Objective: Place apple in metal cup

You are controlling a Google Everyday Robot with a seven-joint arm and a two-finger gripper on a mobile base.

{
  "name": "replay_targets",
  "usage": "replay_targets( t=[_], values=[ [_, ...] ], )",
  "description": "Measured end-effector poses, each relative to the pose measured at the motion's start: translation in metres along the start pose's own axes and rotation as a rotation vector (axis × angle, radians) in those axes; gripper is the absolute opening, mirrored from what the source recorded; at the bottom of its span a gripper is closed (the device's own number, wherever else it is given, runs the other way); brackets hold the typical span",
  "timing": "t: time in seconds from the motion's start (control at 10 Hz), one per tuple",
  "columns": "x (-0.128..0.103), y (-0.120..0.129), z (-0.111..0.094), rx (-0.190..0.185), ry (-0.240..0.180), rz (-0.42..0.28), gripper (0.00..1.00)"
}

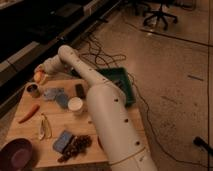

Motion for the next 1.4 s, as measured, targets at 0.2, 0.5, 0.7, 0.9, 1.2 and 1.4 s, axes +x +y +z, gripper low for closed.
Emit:
replay_targets(
  t=[0.2, 0.5, 0.7, 0.9, 1.2, 1.4],
  values=[
    [-0.004, -0.003, 0.008, 0.013, -0.003, 0.009, 0.00],
    [-0.007, 0.000, 0.024, 0.025, 0.017, 0.021, 0.00],
    [-0.005, -0.002, 0.031, 0.037, 0.038, 0.029, 0.00],
    [-0.009, -0.004, 0.043, 0.032, 0.036, 0.031, 0.00],
    [-0.014, -0.006, 0.060, 0.025, 0.025, 0.046, 0.00],
    [-0.009, -0.005, 0.065, 0.021, 0.027, 0.064, 0.00]
  ],
)
